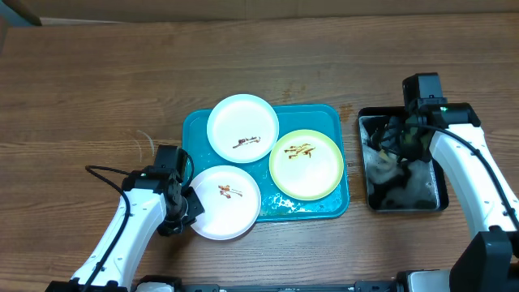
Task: Clean dirty plates on tray and stack at the side
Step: 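Scrub the front white plate with the sponge in the right gripper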
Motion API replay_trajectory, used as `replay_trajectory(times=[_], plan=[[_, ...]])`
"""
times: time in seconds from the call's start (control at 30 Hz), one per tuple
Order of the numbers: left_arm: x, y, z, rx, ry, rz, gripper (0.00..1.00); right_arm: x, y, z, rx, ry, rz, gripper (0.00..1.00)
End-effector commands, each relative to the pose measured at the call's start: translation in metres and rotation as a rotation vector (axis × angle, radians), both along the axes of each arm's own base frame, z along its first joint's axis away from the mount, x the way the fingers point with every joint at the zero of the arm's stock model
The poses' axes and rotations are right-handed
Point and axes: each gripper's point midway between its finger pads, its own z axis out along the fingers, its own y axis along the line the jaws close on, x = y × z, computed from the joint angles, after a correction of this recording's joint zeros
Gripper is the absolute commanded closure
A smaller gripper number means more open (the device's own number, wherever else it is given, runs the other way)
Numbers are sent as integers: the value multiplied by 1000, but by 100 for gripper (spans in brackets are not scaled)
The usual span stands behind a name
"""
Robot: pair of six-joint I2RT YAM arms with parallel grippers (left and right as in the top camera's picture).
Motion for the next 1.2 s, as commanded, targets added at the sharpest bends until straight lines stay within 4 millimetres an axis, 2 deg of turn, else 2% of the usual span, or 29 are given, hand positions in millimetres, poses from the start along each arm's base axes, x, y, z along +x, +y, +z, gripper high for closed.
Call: replay_trajectory(times=[0.0,0.1,0.17,0.3,0.43,0.5,0.73,0.93,1.03,1.17], plan=[[5,-1,3,5,-8,-9,96,3,-3,8,-17,-23,-17,96],[5,-1,3,5,-8,-9,96,2,4,7,19,-17,-9,96],[5,-1,3,5,-9,-9,96,2,21,7,117,-15,18,96],[5,-1,3,4,-9,-8,96,-1,91,23,460,-39,273,96],[6,-5,3,-17,-13,-9,96,-12,137,34,597,-31,385,96],[8,-7,3,-29,-20,-9,96,-20,159,37,622,-21,452,96],[10,-7,3,-31,-29,-9,96,-56,259,42,649,-28,696,96],[10,-7,3,-31,-30,-9,96,-74,318,31,605,-61,718,96],[10,-7,3,-31,-30,-9,96,-76,343,24,622,-82,726,96],[10,-7,3,-32,-30,-9,96,-80,368,3,646,-59,715,96]])
